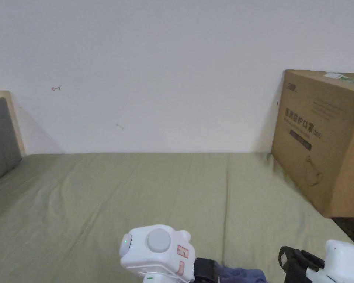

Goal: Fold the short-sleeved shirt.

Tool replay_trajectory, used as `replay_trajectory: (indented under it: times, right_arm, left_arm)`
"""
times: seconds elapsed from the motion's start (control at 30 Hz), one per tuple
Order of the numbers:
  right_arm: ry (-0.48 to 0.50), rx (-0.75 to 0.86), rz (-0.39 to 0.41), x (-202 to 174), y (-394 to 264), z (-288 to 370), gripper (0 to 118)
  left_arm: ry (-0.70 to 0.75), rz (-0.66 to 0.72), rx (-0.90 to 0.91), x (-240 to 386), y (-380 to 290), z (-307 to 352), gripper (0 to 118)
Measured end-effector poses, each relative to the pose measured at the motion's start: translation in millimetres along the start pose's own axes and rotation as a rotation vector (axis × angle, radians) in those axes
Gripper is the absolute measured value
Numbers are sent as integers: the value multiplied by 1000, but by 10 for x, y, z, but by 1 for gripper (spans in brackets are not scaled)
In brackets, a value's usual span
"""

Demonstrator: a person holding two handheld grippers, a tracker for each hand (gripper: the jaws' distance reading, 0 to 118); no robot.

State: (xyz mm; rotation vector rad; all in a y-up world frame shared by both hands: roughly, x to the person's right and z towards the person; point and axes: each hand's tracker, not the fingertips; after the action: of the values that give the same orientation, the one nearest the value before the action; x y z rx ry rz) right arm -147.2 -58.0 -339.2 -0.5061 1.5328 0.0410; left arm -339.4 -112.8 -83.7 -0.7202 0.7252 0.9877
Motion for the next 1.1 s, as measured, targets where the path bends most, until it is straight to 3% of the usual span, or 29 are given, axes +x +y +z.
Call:
replay_trajectory:
  times: [0.17,0.33,0.4,0.47,0.5,0.57,0.6,0.73,0.83,0.97,1.1]
  right_arm:
    - [-16,-13,18,-24,-34,-18,0]
    - [-21,15,16,-112,29,35,0]
    - [-27,34,32,-195,58,73,0]
    - [-25,51,37,-241,64,79,0]
    - [-23,58,36,-286,79,94,0]
    - [-23,65,34,-339,88,91,0]
    - [-21,67,33,-362,90,86,0]
    - [-14,78,38,-453,103,96,0]
    - [-7,73,50,-489,120,80,0]
    - [0,62,61,-507,92,72,0]
    - [4,33,60,-490,28,43,0]
  left_arm:
    - [-28,4,241,-179,-105,517,111]
    - [119,-70,673,-307,-536,1435,105]
    - [224,-92,808,-356,-818,1715,81]
    - [308,-111,872,-393,-1046,1884,74]
    - [368,-123,895,-398,-1157,1944,60]
    - [457,-148,915,-390,-1309,2014,6]
    - [484,-144,921,-411,-1366,2042,3]
    - [370,-103,897,-533,-1473,2156,0]
    - [380,-58,782,-631,-1398,2115,0]
    - [292,90,421,-903,-1190,1763,0]
    - [241,116,144,-1148,-1232,1070,3]
